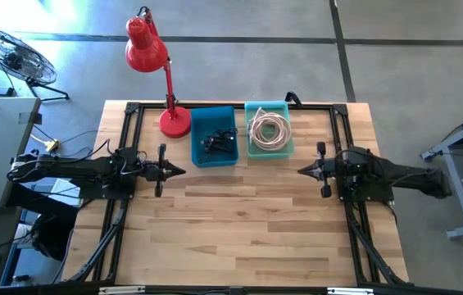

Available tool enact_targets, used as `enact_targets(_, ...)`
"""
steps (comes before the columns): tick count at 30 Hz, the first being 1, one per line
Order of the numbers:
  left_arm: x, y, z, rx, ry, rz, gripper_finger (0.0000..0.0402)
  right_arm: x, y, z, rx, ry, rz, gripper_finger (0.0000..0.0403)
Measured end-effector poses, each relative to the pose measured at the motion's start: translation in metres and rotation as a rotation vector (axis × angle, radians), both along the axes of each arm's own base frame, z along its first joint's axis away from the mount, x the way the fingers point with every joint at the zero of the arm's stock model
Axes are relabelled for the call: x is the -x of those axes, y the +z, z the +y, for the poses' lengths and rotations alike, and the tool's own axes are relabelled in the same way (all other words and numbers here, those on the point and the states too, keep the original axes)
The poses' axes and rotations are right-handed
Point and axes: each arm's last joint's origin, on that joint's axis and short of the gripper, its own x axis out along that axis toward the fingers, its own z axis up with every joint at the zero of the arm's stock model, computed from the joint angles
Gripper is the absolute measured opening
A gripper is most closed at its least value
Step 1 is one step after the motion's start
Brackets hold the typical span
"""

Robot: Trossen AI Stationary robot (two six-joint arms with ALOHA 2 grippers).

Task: Pick & Place USB Port
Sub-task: Return to Home Position

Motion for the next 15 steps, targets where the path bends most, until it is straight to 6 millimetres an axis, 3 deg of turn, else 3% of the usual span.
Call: enact_targets(15, -0.0002, 0.0021, 0.0006, -0.021, 0.018, -0.022, 0.0000, 0.0083, 0.0049, 0.0036, 0.021, 0.029, -0.061, 0.0000)
